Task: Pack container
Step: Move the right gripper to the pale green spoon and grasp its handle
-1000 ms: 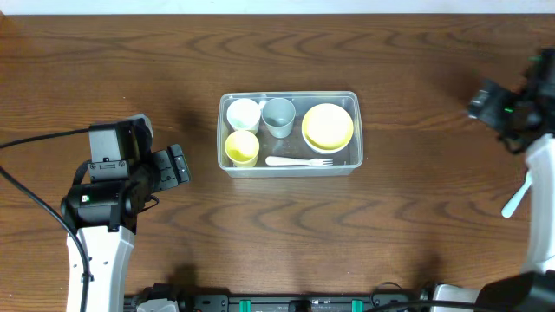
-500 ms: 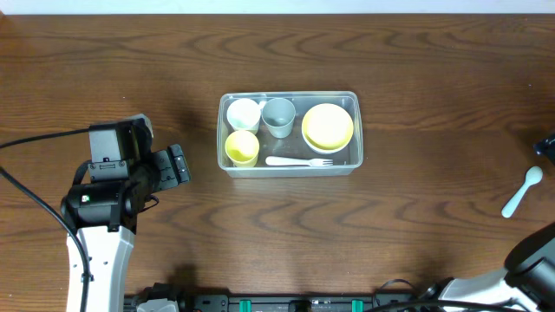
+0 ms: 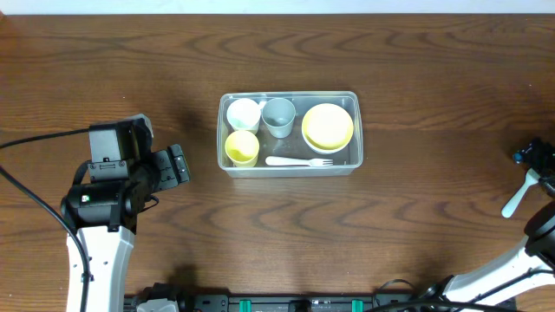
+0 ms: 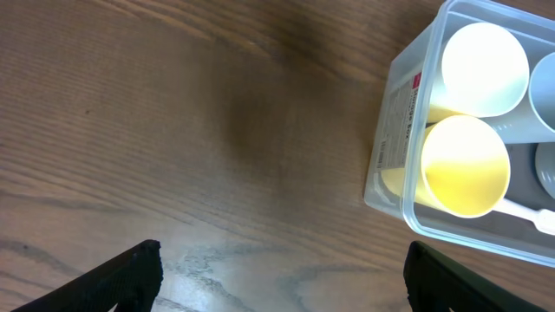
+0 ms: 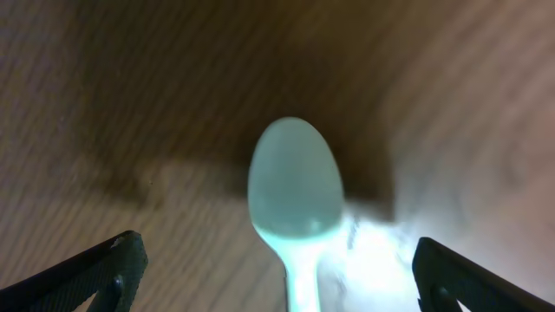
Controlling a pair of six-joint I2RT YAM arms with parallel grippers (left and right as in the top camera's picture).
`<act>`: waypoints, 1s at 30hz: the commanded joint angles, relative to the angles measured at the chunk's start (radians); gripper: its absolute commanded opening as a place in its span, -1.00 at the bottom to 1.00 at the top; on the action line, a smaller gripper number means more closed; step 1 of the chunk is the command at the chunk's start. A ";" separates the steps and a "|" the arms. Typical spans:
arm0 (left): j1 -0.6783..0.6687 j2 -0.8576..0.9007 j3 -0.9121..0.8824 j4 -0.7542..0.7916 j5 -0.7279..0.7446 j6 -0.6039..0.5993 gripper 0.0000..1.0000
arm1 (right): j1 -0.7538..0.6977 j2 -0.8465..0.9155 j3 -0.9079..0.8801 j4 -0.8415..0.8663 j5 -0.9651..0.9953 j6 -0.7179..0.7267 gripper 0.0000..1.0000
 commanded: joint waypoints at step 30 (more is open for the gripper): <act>-0.001 0.001 -0.015 -0.003 -0.011 0.003 0.78 | -0.031 0.049 -0.013 0.053 -0.050 -0.136 0.98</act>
